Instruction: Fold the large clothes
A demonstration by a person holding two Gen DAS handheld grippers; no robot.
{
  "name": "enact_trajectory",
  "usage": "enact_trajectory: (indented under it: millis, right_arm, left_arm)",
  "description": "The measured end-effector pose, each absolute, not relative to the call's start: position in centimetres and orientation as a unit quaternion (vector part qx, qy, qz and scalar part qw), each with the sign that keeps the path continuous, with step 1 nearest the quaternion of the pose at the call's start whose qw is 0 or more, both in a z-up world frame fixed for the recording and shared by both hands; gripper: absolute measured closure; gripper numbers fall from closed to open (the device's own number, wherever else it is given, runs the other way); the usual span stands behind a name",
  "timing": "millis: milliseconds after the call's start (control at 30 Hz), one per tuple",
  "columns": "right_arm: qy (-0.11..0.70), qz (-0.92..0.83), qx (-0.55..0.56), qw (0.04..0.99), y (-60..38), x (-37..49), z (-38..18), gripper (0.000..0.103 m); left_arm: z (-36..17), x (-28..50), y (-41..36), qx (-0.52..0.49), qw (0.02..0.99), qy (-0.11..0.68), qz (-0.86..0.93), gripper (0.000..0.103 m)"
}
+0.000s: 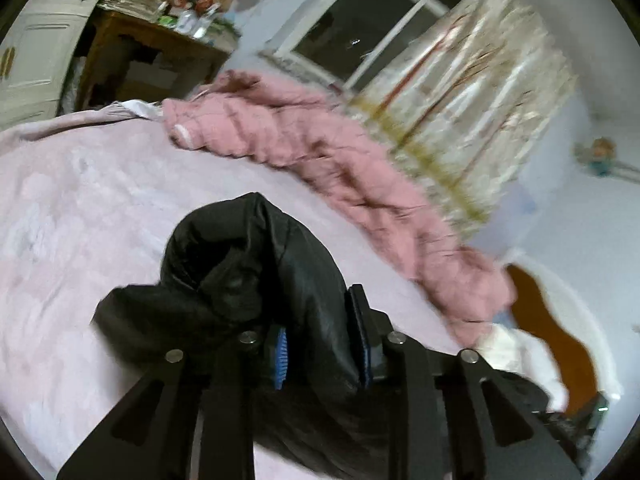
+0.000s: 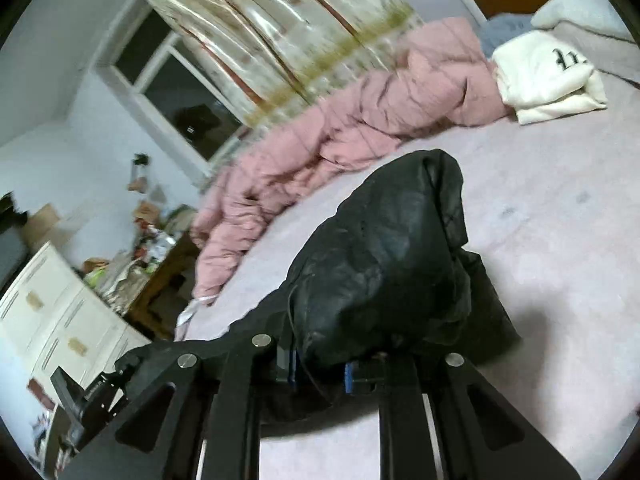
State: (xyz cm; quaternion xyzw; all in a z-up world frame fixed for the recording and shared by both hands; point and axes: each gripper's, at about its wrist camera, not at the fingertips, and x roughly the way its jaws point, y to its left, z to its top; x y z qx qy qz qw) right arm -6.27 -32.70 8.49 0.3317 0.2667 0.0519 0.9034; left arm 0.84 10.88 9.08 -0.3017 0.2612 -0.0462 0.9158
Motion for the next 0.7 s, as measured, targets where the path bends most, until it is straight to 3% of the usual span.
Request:
enact_trajectory:
  millis: [167,333,433,500,600,700]
  right_arm:
    - [0.336,0.020,0.306,0.890,-31.9,3.7,7.1,0.081]
    - [0.400,-0.005,0.289,0.870,-31.3,10.6,2.1,0.076]
    - [0.398,-0.018,0.254,0.881,-30.9,12.3,0.1,0.059]
    - [0.389,-0.042,0.223,0.893,-31.1,12.8,-0.8,0.030]
    - [0.387,-0.054,0.197,0.899,-31.6,13.4,-1.7,0.019]
    - [0.378,-0.047,0.223,0.897,-32.8,12.5,-0.9,0.019]
  left_arm:
    - [5.5,10.3,10.0,-0.272,0.895,0.353,-0.007,0.073]
    - [1.9,13.8,8.8,-0.220,0.900,0.375,0.023,0.067]
    - [0.5,15.5,6.8,-0.144,0.916,0.374,0.034,0.065]
    - [-0.3,15.9,6.4,-0.127,0.917,0.378,0.028,0.065]
    - [0.2,15.1,7.2,-0.141,0.918,0.371,-0.001,0.058]
    - [2.1,12.9,8.2,-0.157,0.925,0.344,-0.035,0.036]
